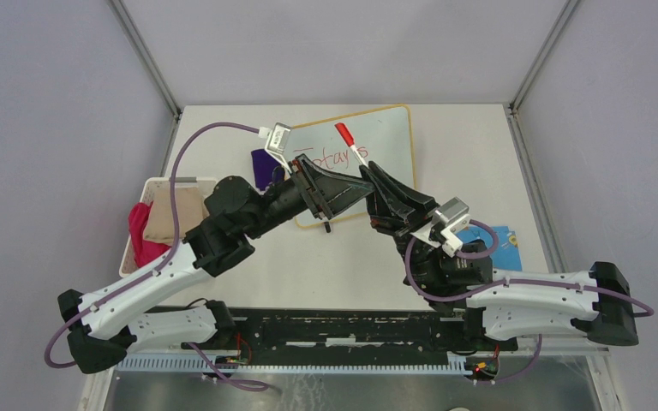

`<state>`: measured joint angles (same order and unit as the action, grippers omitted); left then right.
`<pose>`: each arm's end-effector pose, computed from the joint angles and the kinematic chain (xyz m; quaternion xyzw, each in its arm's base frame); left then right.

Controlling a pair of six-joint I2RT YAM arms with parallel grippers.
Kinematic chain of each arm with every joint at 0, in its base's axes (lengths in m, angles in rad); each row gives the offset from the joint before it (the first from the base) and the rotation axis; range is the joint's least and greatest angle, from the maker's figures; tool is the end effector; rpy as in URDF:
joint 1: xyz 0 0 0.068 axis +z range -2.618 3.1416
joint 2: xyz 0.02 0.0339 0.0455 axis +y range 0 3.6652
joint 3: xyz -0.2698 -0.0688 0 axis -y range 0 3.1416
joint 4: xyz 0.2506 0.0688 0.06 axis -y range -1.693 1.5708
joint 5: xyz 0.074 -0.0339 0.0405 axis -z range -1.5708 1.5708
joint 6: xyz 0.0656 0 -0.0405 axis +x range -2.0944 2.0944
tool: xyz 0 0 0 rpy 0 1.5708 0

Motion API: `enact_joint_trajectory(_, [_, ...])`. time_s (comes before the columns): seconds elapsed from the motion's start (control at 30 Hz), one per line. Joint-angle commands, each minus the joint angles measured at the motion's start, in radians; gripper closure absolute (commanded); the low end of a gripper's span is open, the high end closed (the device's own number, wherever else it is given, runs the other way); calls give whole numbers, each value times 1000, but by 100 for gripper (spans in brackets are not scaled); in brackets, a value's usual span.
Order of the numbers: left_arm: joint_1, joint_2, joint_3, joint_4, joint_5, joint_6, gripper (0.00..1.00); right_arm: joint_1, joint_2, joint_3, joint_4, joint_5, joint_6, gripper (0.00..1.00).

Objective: Write a sentence on the whiteboard
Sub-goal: Close the whiteboard marker at the center of the board.

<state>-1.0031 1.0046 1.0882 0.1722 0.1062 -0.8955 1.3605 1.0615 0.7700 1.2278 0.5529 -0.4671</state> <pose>0.1311 -0.2185 0.4571 0.0748 0.6071 -0.6615 0.4338 0.0802 0.2106 0.4391 -0.0793 0.3886 0.3181 0.8611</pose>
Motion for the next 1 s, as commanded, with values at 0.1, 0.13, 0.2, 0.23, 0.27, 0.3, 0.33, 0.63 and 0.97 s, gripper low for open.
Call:
enact_joint_trajectory(0.1, [3,-53,66,-47,-80,95,20,2,-41,24,-16,-37,23,100])
enact_joint_trajectory(0.13, [5,-58,70,-47,-90,98,19,2,-46,23,-20,-40,26,100])
enact_joint_trajectory(0.2, [9,-63,78,-36,-98,103,18,2,-48,22,-26,-47,31,100])
enact_joint_trajectory(0.23, [12,-64,81,-25,-94,105,18,1,-50,21,-29,-49,33,100])
enact_joint_trajectory(0.27, [15,-64,86,-15,-89,107,18,2,-51,20,-30,-50,36,100])
enact_joint_trajectory(0.3, [18,-64,93,-12,-92,106,18,2,-51,20,-31,-52,37,100])
enact_joint_trajectory(0.33, [20,-63,100,-7,-97,107,18,2,-51,20,-33,-54,39,100])
enact_joint_trajectory(0.63, [126,-30,170,-35,-74,77,22,2,-60,22,-53,-89,67,100])
enact_joint_trajectory(0.97, [182,13,158,37,38,15,39,2,-58,21,-59,-92,73,100])
